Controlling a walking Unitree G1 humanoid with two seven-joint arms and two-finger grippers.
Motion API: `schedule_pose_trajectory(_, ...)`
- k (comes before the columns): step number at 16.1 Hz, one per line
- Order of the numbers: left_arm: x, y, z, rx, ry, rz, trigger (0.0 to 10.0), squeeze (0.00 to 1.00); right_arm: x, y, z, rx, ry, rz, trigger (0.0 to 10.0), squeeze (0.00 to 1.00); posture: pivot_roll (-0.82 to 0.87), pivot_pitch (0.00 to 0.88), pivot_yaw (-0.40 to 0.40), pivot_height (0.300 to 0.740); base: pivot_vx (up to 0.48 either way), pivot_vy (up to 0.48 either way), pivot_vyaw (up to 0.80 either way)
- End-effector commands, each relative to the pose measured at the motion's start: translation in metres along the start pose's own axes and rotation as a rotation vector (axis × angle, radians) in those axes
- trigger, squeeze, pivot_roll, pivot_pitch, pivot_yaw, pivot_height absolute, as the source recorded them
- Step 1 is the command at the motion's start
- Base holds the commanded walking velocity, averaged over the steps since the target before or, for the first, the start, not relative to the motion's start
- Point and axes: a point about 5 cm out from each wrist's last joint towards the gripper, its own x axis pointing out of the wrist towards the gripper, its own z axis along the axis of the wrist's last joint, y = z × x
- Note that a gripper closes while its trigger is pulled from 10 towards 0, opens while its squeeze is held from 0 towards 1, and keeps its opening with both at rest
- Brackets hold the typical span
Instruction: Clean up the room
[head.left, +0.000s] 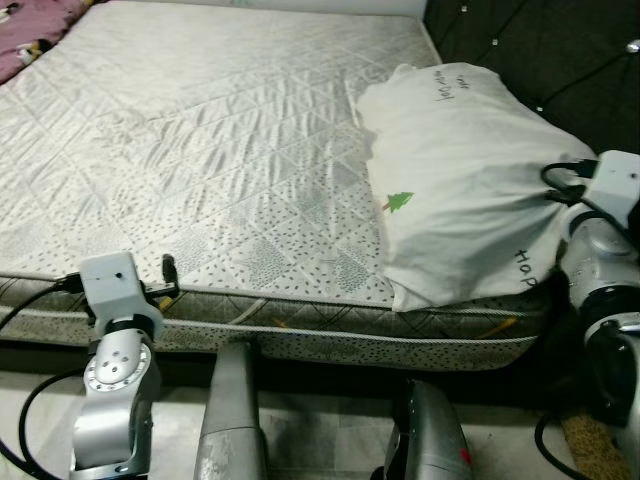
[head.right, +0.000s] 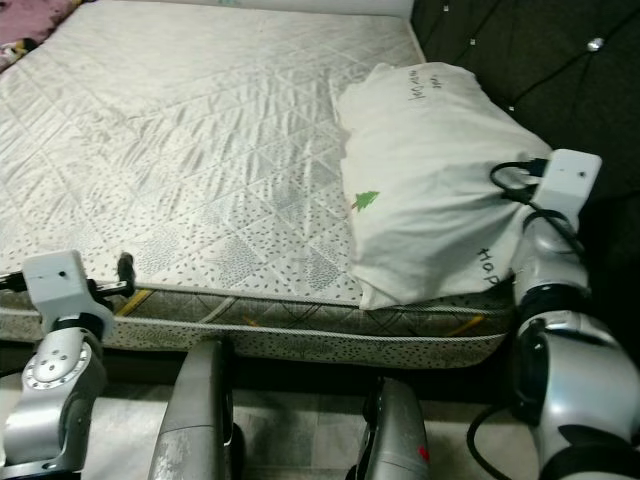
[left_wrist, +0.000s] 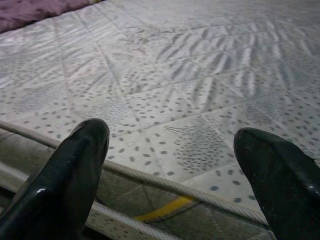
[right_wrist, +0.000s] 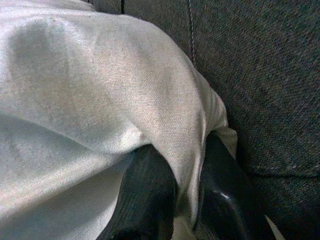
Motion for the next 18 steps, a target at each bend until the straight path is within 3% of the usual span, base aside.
schedule_pose_trajectory(1, 0.000, 0.002, 0.002, 0.004, -0.011, -0.002, 10.0, 0.00, 0.005, -0.031, 0.044, 0.051, -0.139, -0.116, 0.0, 0.00, 0.11, 0.005, -0.035, 0.537, 0.000, 0.000, 0.00)
schedule_pose_trajectory(3, -0.001, 0.000, 0.002, 0.005, -0.008, -0.006, 10.0, 0.00, 0.005, -0.028, 0.037, 0.038, -0.124, -0.099, 0.0, 0.00, 0.11, 0.005, -0.034, 0.537, 0.000, 0.000, 0.00)
schedule_pose_trajectory(6, 0.000, -0.001, 0.002, 0.009, -0.007, -0.013, 10.0, 0.00, -0.003, -0.024, -0.002, -0.100, -0.102, -0.079, 0.0, 0.00, 0.11, 0.000, -0.034, 0.537, 0.000, 0.000, 0.00)
schedule_pose_trajectory(9, 0.004, 0.003, 0.003, 0.015, -0.012, -0.008, 10.0, 0.00, -0.022, -0.027, -0.059, -0.197, -0.009, -0.070, 0.0, 0.00, 0.10, 0.000, -0.033, 0.537, 0.000, 0.000, 0.00)
schedule_pose_trajectory(10, 0.006, 0.003, 0.003, 0.017, -0.014, -0.008, 10.0, 0.00, -0.030, -0.022, -0.076, -0.243, -0.002, -0.043, 0.0, 0.00, 0.10, 0.000, -0.032, 0.537, 0.000, 0.000, 0.00)
schedule_pose_trajectory(13, 0.011, -0.002, 0.006, 0.013, -0.028, -0.021, 10.0, 0.00, -0.051, 0.000, -0.109, -0.237, 0.021, 0.046, 0.0, 0.00, 0.09, 0.000, -0.025, 0.537, 0.000, 0.000, 0.00)
schedule_pose_trajectory(15, 0.017, -0.004, 0.009, 0.009, -0.041, -0.026, 10.0, 0.00, -0.052, 0.015, -0.105, -0.218, -0.011, 0.088, 0.0, 0.00, 0.08, 0.000, -0.023, 0.537, 0.000, 0.000, 0.00)
schedule_pose_trajectory(17, 0.023, -0.005, 0.012, 0.005, -0.055, -0.020, 10.0, 0.00, -0.043, 0.030, -0.087, -0.191, -0.039, 0.114, 0.0, 0.00, 0.08, 0.000, -0.028, 0.537, 0.000, 0.000, 0.00)
schedule_pose_trajectory(18, 0.026, -0.005, 0.013, 0.002, -0.062, -0.016, 10.0, 0.00, -0.040, 0.036, -0.078, -0.198, -0.061, 0.121, 8.1, 0.00, 0.08, 0.000, -0.029, 0.537, 0.000, 0.000, 0.00)
